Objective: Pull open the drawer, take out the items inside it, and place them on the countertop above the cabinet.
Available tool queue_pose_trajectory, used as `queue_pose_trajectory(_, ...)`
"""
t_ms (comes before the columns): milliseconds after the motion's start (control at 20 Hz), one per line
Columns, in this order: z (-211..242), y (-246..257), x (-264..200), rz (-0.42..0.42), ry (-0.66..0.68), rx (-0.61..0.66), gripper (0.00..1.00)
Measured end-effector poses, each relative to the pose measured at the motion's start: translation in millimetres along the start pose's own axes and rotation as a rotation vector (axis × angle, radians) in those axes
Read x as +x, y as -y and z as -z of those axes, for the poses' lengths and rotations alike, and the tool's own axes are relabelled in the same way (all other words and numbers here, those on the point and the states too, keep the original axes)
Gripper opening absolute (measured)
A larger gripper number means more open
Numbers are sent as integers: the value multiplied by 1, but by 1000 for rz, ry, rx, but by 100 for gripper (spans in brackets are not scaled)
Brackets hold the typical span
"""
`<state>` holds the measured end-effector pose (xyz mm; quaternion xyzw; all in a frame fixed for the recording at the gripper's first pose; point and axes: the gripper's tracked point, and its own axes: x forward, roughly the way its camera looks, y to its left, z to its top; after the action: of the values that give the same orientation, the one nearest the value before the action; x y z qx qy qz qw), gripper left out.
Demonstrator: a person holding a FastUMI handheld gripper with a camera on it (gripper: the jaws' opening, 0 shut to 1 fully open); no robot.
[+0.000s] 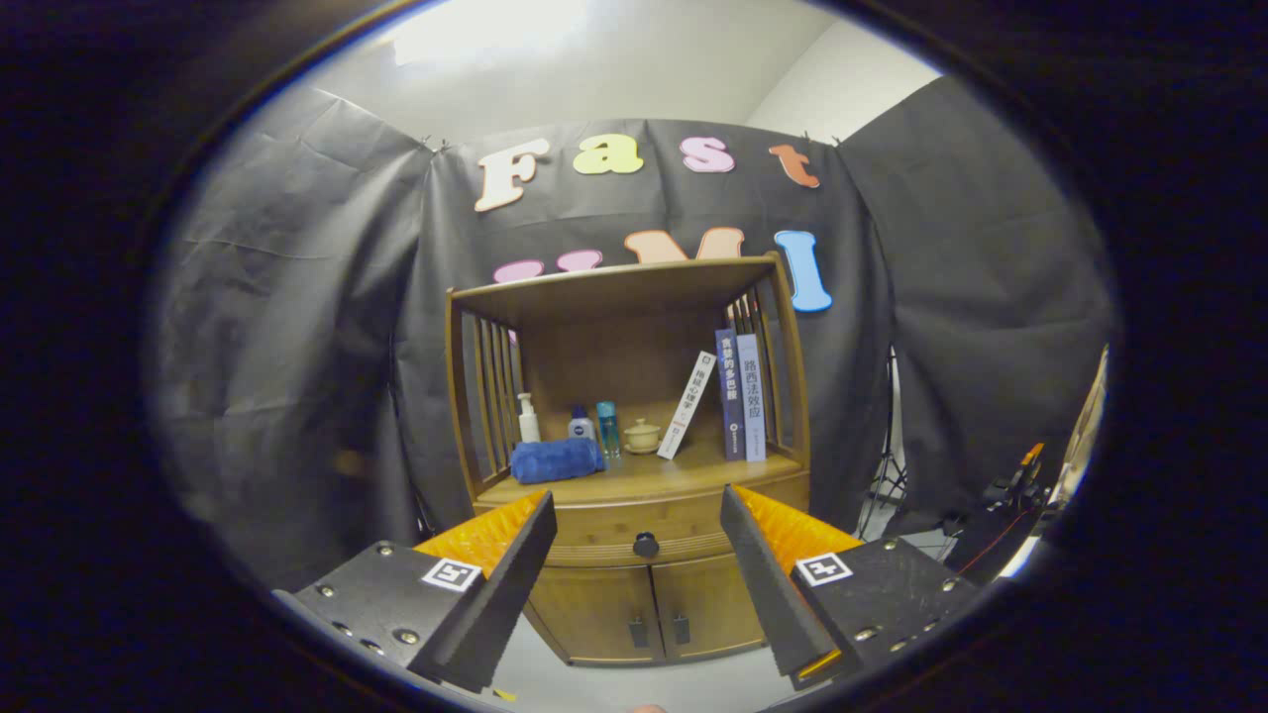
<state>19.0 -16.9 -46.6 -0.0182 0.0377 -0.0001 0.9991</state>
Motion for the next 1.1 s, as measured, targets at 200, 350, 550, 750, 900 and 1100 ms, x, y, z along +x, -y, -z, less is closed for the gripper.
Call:
queue_pose_trajectory(200,33,9,30,1,-30,-19,99)
queue_pose_trajectory(350,57,13,61,-12,-58,-11,100)
queue_pose_trajectory(550,89,31,100,23,-51,-39,100)
queue_pose_trajectory(750,147,36,135,-9,-94,-31,100)
queue_pose_trajectory(900,188,37,164,-17,-165,18,99)
queue_pose_trajectory(1100,205,26,217,-53,-135,-68,100)
